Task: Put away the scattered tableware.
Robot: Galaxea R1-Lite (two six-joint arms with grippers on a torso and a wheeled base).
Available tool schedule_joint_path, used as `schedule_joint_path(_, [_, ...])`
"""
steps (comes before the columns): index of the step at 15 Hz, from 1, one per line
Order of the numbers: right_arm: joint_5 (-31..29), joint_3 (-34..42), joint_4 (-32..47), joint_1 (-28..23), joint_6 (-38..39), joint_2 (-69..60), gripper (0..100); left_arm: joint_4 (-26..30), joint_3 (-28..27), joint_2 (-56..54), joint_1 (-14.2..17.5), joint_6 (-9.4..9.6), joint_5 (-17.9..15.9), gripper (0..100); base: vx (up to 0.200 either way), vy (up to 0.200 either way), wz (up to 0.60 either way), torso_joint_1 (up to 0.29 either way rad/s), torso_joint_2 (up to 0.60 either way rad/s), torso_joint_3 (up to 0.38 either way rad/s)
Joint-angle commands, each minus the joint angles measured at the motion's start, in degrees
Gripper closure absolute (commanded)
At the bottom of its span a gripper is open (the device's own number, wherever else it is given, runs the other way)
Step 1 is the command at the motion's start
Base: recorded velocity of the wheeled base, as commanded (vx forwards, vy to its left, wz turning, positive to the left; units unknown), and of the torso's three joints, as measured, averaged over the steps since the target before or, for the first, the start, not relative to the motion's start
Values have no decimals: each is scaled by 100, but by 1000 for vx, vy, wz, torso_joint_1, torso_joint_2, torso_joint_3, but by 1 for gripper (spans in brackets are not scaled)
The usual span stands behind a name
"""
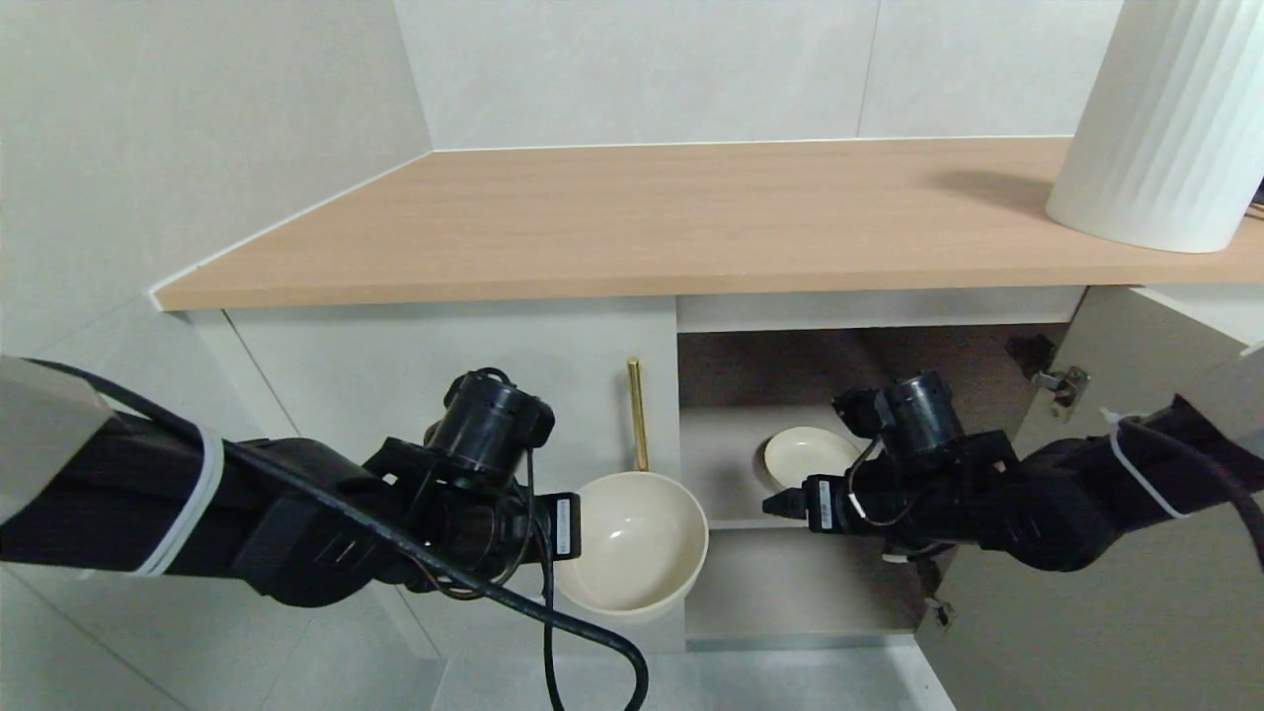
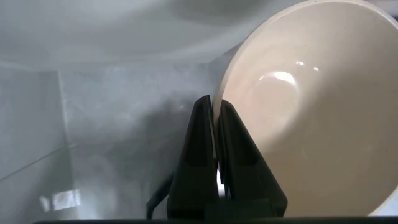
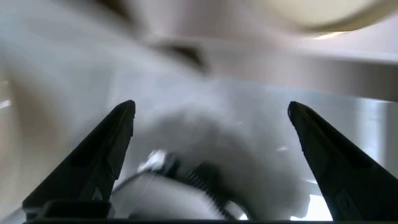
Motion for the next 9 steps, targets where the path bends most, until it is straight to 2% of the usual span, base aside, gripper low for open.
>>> schedule_joint_path(1, [158,239,29,373,-1,-592,0,27,7,265,-148,4,113,100,0,0,0,0,0,0])
schedule_joint_path(3, [167,265,196,663,-1,-689,0,89,7,335,-227,4,236,100,0,0,0,0,0,0])
schedule_joint_path(6, [237,274,354,1024,17,-689,0,98,7,370,-280,56,245,100,0,0,0,0,0,0])
schedule_joint_path(9, [193,291,345,1147,8,-513,0,98,16,397,-394,56,254,100,0,0,0,0,0,0])
